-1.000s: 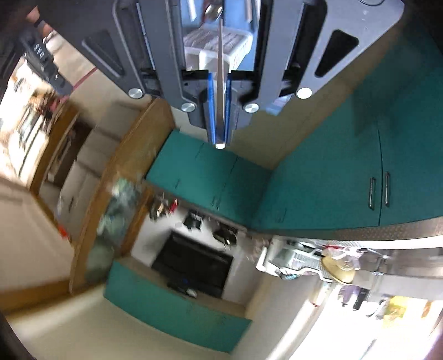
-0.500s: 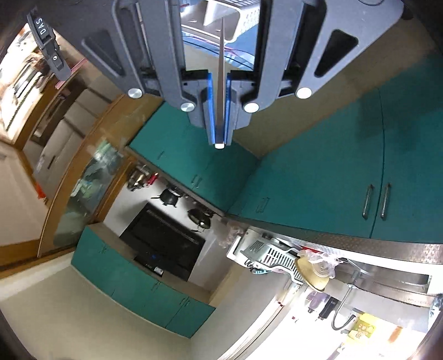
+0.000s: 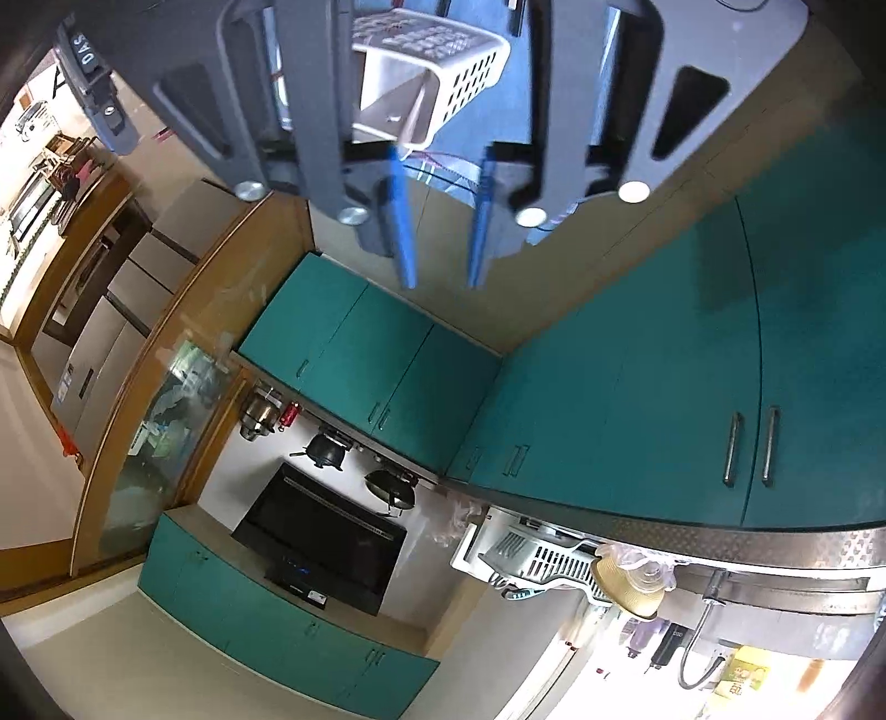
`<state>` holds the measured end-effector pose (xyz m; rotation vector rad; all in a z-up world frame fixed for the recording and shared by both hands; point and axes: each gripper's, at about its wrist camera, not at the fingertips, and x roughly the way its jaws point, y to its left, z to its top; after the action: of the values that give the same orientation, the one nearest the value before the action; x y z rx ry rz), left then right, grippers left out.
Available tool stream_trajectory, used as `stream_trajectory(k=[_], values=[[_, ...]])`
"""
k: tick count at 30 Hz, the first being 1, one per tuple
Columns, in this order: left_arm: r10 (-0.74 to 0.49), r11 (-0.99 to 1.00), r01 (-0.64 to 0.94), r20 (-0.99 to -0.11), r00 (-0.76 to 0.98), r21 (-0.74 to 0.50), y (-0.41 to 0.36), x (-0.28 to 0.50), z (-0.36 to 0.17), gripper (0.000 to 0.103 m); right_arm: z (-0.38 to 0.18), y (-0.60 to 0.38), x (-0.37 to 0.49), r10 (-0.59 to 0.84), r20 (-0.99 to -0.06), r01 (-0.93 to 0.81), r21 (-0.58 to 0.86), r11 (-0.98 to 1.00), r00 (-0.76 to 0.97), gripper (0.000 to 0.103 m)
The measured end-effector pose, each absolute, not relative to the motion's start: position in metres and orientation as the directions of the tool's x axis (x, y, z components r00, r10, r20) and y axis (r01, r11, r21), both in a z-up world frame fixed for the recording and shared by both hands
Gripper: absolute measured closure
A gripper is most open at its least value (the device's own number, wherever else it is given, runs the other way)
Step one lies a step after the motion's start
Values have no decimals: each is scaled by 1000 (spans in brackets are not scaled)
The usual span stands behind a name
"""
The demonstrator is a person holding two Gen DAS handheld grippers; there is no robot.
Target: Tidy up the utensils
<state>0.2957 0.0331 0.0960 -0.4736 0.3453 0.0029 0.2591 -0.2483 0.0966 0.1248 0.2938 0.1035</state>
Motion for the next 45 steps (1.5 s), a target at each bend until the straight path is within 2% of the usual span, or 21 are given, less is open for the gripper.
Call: stream_trajectory(k=[5,9,12,15,16,21,26,34,36,37,39,45], values=[[-124,895,-53,-361,924,-444,37,274,83,72,89,-258,221,94,-294,-70,91,993,951,63],[-151,919,-41,-448,881,-392,39,255,49,71,61,-266,193,89,-349,-66,77,995,933,62],[-169,949,-12,-539,825,-316,31,253,9,71,17,-263,197,101,-489,-87,53,995,867,62],[-164,967,-2,-631,758,-254,18,257,-36,81,-31,-255,216,123,-637,-107,64,992,761,62],[-169,971,6,-664,728,-240,13,260,-50,81,-51,-252,224,141,-689,-113,86,990,711,62],[-169,980,20,-769,616,-199,-1,273,-104,81,-103,-234,244,164,-796,-118,117,986,583,62],[-165,983,28,-806,569,-181,-9,289,-123,81,-118,-218,258,156,-818,-124,104,987,554,62],[-132,989,14,-821,556,-149,-15,315,-127,81,-136,-193,287,61,-846,-121,-4,993,529,65],[-119,991,12,-824,554,-135,-16,318,-127,81,-139,-189,290,57,-843,-117,-7,993,534,71],[-113,991,5,-826,553,-133,-16,321,-127,84,-141,-188,292,59,-844,-116,-5,993,534,73],[-109,991,-5,-829,549,-134,-15,320,-129,93,-138,-189,296,76,-846,-120,14,993,528,95],[-126,988,-5,-828,546,-154,-12,312,-130,96,-136,-200,290,97,-852,-109,47,993,514,97]])
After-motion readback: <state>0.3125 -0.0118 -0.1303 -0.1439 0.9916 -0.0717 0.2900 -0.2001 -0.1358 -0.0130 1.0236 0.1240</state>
